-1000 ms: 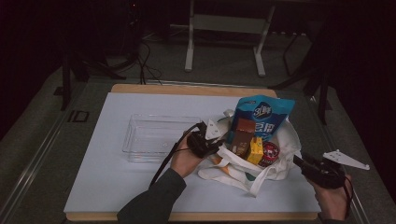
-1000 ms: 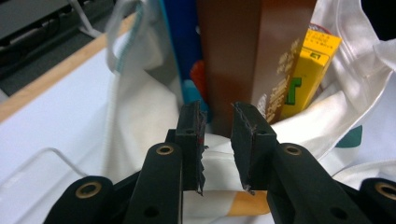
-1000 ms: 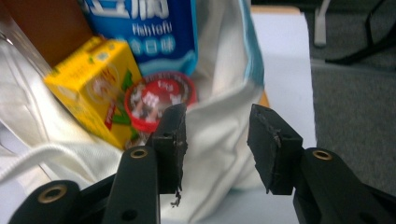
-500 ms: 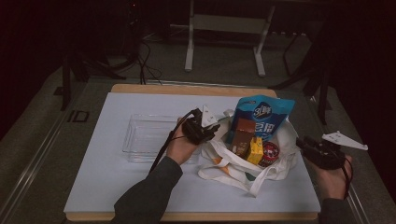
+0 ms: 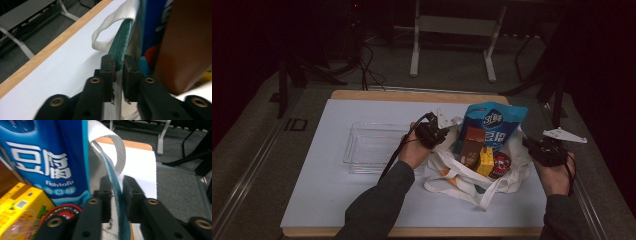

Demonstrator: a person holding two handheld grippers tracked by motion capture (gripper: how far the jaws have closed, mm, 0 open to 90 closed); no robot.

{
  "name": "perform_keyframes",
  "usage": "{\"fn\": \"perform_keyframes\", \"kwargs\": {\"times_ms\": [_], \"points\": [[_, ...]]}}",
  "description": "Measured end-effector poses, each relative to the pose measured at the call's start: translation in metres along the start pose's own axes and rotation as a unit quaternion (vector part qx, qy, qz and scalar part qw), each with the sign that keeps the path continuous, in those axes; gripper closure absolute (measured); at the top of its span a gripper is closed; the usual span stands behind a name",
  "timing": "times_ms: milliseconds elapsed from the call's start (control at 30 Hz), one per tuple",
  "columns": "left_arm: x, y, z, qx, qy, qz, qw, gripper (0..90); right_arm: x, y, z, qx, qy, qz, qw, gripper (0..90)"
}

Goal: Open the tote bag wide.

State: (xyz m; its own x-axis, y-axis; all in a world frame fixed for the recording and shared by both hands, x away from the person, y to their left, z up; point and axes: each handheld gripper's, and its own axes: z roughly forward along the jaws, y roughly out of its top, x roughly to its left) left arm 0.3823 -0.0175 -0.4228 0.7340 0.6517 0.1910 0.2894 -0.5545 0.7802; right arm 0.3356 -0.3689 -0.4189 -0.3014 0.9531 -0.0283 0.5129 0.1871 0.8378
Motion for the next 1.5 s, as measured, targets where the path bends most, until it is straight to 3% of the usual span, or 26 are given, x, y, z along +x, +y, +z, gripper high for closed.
{"fn": "perform_keyframes", "kwargs": {"times_ms": [200, 500, 667, 800, 900, 1100, 1333, 1500], "points": [[-0.001, 0.002, 0.017, 0.03, 0.015, 0.013, 0.9994, 87.8, -0.006, -0.002, 0.014, 0.023, -0.004, 0.003, 0.9997, 88.0], [0.0, -0.003, 0.042, 0.076, -0.002, -0.004, 0.9971, 88.0, -0.014, -0.021, 0.041, 0.073, -0.002, 0.016, 0.9972, 88.3], [-0.008, -0.006, 0.057, 0.112, 0.001, 0.008, 0.9937, 88.2, -0.016, -0.033, 0.05, 0.086, 0.001, 0.032, 0.9958, 88.3], [-0.008, -0.01, 0.061, 0.114, -0.008, -0.008, 0.9934, 88.2, -0.015, -0.036, 0.053, 0.097, -0.001, 0.026, 0.9949, 88.3], [-0.009, -0.01, 0.059, 0.113, -0.009, -0.004, 0.9936, 88.1, -0.014, -0.037, 0.054, 0.1, -0.003, 0.027, 0.9946, 88.2], [-0.009, -0.01, 0.055, 0.107, -0.01, -0.001, 0.9943, 87.6, -0.006, -0.031, 0.035, 0.063, 0.002, 0.017, 0.9978, 82.2], [-0.01, -0.01, 0.051, 0.102, -0.01, 0.0, 0.9947, 87.2, 0.011, -0.026, -0.002, 0.015, 0.003, -0.005, 0.9999, 69.9], [-0.011, -0.01, 0.05, 0.101, -0.011, 0.003, 0.9948, 87.0, 0.032, -0.04, -0.029, -0.006, 0.037, -0.022, 0.999, 69.3]]}}
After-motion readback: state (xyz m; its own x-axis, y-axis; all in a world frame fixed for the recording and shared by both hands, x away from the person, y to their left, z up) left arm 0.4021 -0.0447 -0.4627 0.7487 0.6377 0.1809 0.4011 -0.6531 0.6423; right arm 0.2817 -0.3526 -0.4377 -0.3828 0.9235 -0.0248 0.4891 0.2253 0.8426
